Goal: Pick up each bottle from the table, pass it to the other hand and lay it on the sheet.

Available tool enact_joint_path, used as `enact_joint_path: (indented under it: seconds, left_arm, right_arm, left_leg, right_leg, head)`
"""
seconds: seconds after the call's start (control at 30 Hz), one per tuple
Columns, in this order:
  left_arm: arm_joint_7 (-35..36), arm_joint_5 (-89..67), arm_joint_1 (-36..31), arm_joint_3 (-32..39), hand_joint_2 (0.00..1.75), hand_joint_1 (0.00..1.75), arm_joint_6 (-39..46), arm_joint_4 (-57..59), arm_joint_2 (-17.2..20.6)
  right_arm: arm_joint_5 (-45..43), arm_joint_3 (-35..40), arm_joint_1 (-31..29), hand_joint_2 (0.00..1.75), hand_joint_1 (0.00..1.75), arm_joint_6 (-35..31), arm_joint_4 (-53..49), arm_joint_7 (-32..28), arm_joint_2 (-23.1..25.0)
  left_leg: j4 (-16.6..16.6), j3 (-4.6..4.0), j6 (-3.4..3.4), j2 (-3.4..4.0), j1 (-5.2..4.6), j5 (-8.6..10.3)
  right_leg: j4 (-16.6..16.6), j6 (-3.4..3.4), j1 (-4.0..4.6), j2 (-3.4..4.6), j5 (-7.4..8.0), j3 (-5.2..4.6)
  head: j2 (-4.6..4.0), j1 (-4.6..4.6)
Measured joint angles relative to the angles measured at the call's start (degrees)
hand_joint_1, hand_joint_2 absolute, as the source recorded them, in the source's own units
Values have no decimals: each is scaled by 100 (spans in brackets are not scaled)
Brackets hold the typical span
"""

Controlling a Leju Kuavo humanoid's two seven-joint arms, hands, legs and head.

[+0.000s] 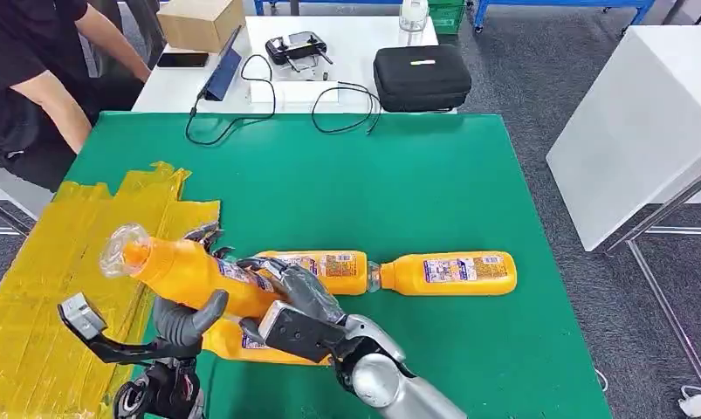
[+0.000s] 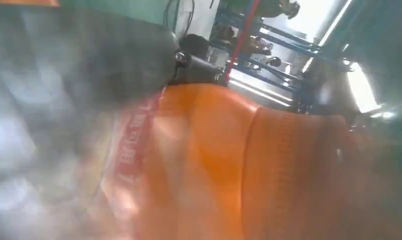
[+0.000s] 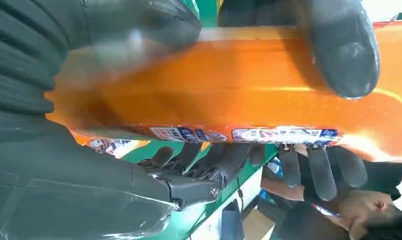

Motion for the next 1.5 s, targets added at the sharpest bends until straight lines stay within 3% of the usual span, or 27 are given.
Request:
enact_joint_path:
  seconds: [0.33,0.37,0.4,0.7,0.73,0.93,1.23,1.37,1.5]
  left_arm:
    - [-28,0,2,37,175,175,-46,0,0]
    - [-31,0,2,39,175,175,-68,0,0]
    - [-33,0,2,42,175,175,-68,0,0]
    - [-210,-498,-25,68,175,175,295,0,9]
    - [-212,-498,-25,74,175,175,295,0,9]
    - [-356,-1012,-39,100,175,175,654,-4,15]
    - [-564,-5232,-476,724,175,175,3271,66,593]
    - [-258,-7280,-633,927,175,175,4740,295,949]
    - [-129,-7770,-707,997,175,175,5091,442,1170]
  right_arm:
    - [-2,26,-2,175,175,0,20,0,0]
    - [-2,26,-2,175,16,0,20,0,0]
    - [0,24,-1,175,0,-2,20,0,0]
    - [26,35,175,175,0,-155,20,-85,-33]
    - [26,35,177,0,0,-155,20,-85,-33]
    - [-2,31,226,0,0,-234,-4,-87,-46]
    - [-15,-446,781,0,0,-286,-787,-87,-308]
    - [-90,-584,883,0,0,-214,-1038,-63,-446]
    - [-107,-616,914,0,0,-212,-1126,-63,-544]
  left_leg:
    - [0,0,0,0,0,0]
    - [0,0,0,0,0,0]
    - [0,0,0,0,0,0]
    - [0,-1,0,0,0,0]
    - [0,-1,0,0,0,0]
    - [0,0,0,0,0,0]
    - [-1,0,0,2,3,0]
    - [-1,0,-1,3,3,0]
    - [-1,-1,-1,2,2,0]
  right_leg:
    - [0,0,0,0,0,-1]
    - [0,0,0,0,0,-1]
    - [0,0,0,0,0,-1]
    - [0,0,0,0,0,-3]
    - [0,0,0,0,0,-3]
    - [0,0,0,0,0,-3]
    - [1,0,1,2,0,-5]
    - [1,-1,2,2,-1,-5]
    - [1,-1,0,1,-1,-6]
  head:
    - [0,0]
    - [0,-2]
    - [0,0]
    - [0,0]
    - [0,0]
    - [0,0]
    - [0,2]
    - [0,0]
    - [0,0]
